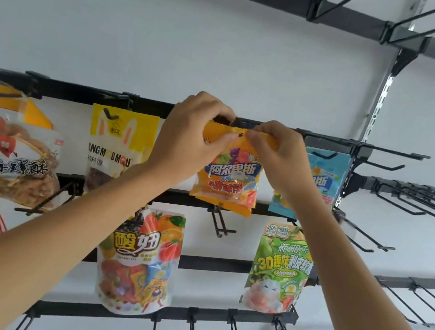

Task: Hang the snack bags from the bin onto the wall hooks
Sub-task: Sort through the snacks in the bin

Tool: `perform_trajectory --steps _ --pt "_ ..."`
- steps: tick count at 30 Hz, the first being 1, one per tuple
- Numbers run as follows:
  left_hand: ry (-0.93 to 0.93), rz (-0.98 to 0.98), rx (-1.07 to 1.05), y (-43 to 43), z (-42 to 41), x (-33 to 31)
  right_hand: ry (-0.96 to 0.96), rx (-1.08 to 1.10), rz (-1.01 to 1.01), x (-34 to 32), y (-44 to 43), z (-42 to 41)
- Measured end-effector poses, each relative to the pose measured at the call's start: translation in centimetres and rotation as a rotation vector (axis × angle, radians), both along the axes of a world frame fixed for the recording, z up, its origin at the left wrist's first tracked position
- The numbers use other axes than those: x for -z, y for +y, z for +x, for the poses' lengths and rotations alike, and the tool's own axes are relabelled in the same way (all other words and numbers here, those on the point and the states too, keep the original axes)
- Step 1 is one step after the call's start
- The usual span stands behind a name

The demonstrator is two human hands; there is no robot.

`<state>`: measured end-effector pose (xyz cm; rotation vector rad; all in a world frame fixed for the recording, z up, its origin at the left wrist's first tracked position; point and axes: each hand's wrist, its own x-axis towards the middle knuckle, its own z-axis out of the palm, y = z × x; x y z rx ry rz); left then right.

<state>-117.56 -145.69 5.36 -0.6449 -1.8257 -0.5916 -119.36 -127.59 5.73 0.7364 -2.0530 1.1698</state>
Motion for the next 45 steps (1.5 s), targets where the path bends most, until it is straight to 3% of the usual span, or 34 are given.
perform_trajectory --steps 3,9,14,17,26,35,39,45 --pt "0.102 -0.093 -0.097 -0.1 -0.1 0.4 -0.017 -0.029 0.003 0.0 -0.1 -0.5" --pt "0.152 -0.090 -0.185 -0.6 -0.5 1.0 0.002 -0.044 0.041 0.0 -0.3 -1.1" --pt "0.285 -0.386 -0.310 -1.3 -1.2 2.7 0.056 0.059 0.062 0.8 -0.5 -2.2" --pt "0.186 -0.512 -0.330 -1.3 -1.4 4.2 0.067 0.102 0.042 1.2 -0.9 -3.0" --pt "-0.013 -0.568 -0.458 -1.7 -2.8 5.3 0.034 0.206 0.031 2.1 -2.4 -5.4" --pt "-0.115 -0.637 -0.486 -1.7 -2.9 6.9 0.202 0.314 0.001 4.3 -2.1 -5.3" --pt "-0.163 -0.645 -0.486 -2.1 -1.9 7.3 0.081 0.282 0.069 6.7 -1.1 -3.3" --pt "-0.307 -0.650 -0.466 -1.3 1.2 6.1 -0.092 0.299 0.383 7.2 0.4 -0.2"
